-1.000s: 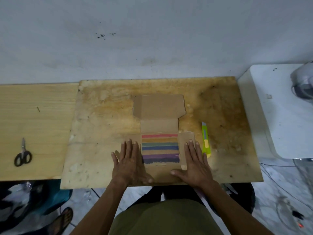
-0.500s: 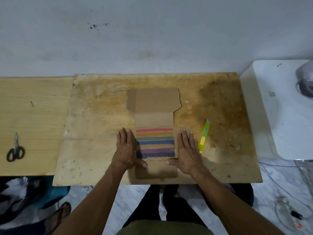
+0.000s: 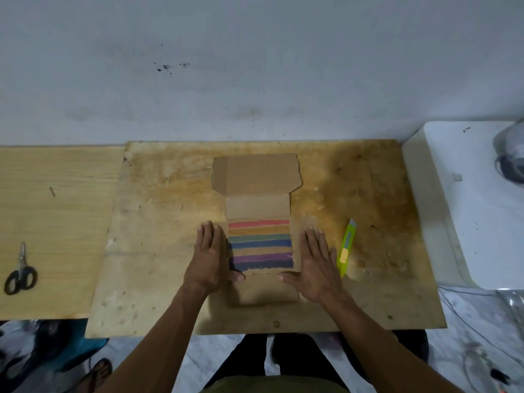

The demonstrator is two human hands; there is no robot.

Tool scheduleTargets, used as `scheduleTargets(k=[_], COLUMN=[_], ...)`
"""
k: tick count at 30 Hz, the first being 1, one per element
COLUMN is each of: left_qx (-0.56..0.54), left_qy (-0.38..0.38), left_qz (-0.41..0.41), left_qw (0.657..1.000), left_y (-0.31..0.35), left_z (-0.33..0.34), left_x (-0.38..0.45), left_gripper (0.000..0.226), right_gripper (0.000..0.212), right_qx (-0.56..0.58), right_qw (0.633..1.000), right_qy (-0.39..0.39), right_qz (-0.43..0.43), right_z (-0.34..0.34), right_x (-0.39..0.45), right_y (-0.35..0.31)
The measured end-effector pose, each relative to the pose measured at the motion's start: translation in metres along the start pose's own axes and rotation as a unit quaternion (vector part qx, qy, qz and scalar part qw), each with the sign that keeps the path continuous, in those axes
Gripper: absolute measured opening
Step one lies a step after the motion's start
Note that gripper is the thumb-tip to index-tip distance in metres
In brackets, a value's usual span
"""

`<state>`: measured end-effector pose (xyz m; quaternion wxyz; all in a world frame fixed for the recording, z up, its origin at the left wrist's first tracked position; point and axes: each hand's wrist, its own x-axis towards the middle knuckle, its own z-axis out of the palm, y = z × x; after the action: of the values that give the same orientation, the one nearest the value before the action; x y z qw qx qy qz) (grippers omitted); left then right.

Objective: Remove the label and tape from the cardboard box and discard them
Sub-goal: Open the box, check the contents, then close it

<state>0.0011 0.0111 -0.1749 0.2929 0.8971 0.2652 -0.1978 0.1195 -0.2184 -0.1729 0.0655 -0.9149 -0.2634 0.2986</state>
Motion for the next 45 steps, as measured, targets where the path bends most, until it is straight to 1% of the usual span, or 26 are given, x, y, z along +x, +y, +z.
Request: scheduleTargets(k=[2, 5, 7, 11, 14, 16, 17, 19, 21, 22, 24, 26, 27, 29, 31, 32, 34, 36, 41, 43, 45], left_qx=[0.000, -0.034, -0.044, -0.092, -0.146, -0.198, -0.224, -0.301, -0.401, -0.427, -0.432, -0.433, -0.436, -0.439, -0.445, -0.450, -0.467, -0.488, -0.523, -0.534, -0.554], left_qy=[0.021, 0.044, 0.067, 0.142, 0.190, 0.224, 0.228, 0.210, 0.195, 0.194, 0.197, 0.202, 0.206, 0.215, 0.217, 0.213, 0.201, 0.193, 0.149, 0.123, 0.085], left_qz=[0.011, 0.021, 0.013, -0.016, -0.020, -0.055, -0.088, -0.154, -0.196, -0.210, -0.219, -0.226, -0.232, -0.235, -0.213, -0.202, -0.181, -0.158, -0.108, -0.083, -0.063], left_qw=[1.000, 0.998, 0.997, 0.985, 0.971, 0.953, 0.944, 0.917, 0.873, 0.858, 0.852, 0.849, 0.845, 0.840, 0.842, 0.843, 0.842, 0.837, 0.832, 0.832, 0.825], left_y=[-0.001, 0.003, 0.011, 0.024, 0.037, 0.047, 0.050, 0.051, 0.047, 0.045, 0.042, 0.042, 0.042, 0.041, 0.041, 0.041, 0.041, 0.040, 0.036, 0.030, 0.026], left_z=[-0.001, -0.009, -0.016, -0.035, -0.053, -0.067, -0.073, -0.084, -0.090, -0.092, -0.096, -0.100, -0.101, -0.102, -0.102, -0.101, -0.100, -0.099, -0.096, -0.093, -0.090], left_x=[-0.003, -0.003, -0.003, 0.015, 0.035, 0.050, 0.060, 0.079, 0.099, 0.107, 0.119, 0.125, 0.125, 0.123, 0.117, 0.112, 0.100, 0.086, 0.049, 0.034, 0.020], left_gripper=[0.144, 0.138, 0.131, 0.100, 0.074, 0.058, 0.058, 0.061, 0.058, 0.055, 0.050, 0.044, 0.040, 0.029, 0.017, 0.016, 0.021, 0.023, 0.024, 0.027, 0.025], right_gripper=[0.112, 0.101, 0.092, 0.078, 0.072, 0.071, 0.071, 0.068, 0.064, 0.060, 0.047, 0.026, 0.017, 0.012, 0.013, 0.016, 0.023, 0.026, 0.022, 0.013, 0.012], right_qx=[0.028, 0.079, 0.117, 0.201, 0.249, 0.293, 0.318, 0.376, 0.427, 0.447, 0.487, 0.520, 0.526, 0.519, 0.497, 0.491, 0.480, 0.466, 0.450, 0.468, 0.484], right_qw=[0.999, 0.990, 0.981, 0.967, 0.958, 0.945, 0.935, 0.909, 0.883, 0.872, 0.850, 0.831, 0.827, 0.833, 0.848, 0.851, 0.859, 0.868, 0.880, 0.873, 0.866], right_qy=[0.031, 0.120, 0.152, 0.152, 0.126, 0.112, 0.109, 0.107, 0.106, 0.108, 0.102, 0.102, 0.105, 0.109, 0.124, 0.136, 0.147, 0.143, 0.149, 0.139, 0.126], right_qz=[0.008, 0.007, 0.012, 0.042, 0.062, 0.093, 0.110, 0.143, 0.161, 0.166, 0.175, 0.171, 0.167, 0.156, 0.137, 0.125, 0.105, 0.088, 0.030, 0.010, -0.009], right_z=[-0.005, -0.024, -0.040, -0.072, -0.090, -0.098, -0.101, -0.105, -0.106, -0.106, -0.107, -0.106, -0.106, -0.107, -0.109, -0.110, -0.112, -0.112, -0.103, -0.097, -0.090], right_x=[0.003, 0.014, 0.023, 0.052, 0.078, 0.097, 0.107, 0.124, 0.140, 0.146, 0.157, 0.163, 0.164, 0.160, 0.154, 0.149, 0.138, 0.123, 0.081, 0.067, 0.055], right_y=[-0.001, -0.006, -0.011, -0.018, -0.019, -0.020, -0.020, -0.020, -0.019, -0.018, -0.018, -0.018, -0.017, -0.018, -0.018, -0.018, -0.018, -0.017, -0.007, -0.002, 0.000])
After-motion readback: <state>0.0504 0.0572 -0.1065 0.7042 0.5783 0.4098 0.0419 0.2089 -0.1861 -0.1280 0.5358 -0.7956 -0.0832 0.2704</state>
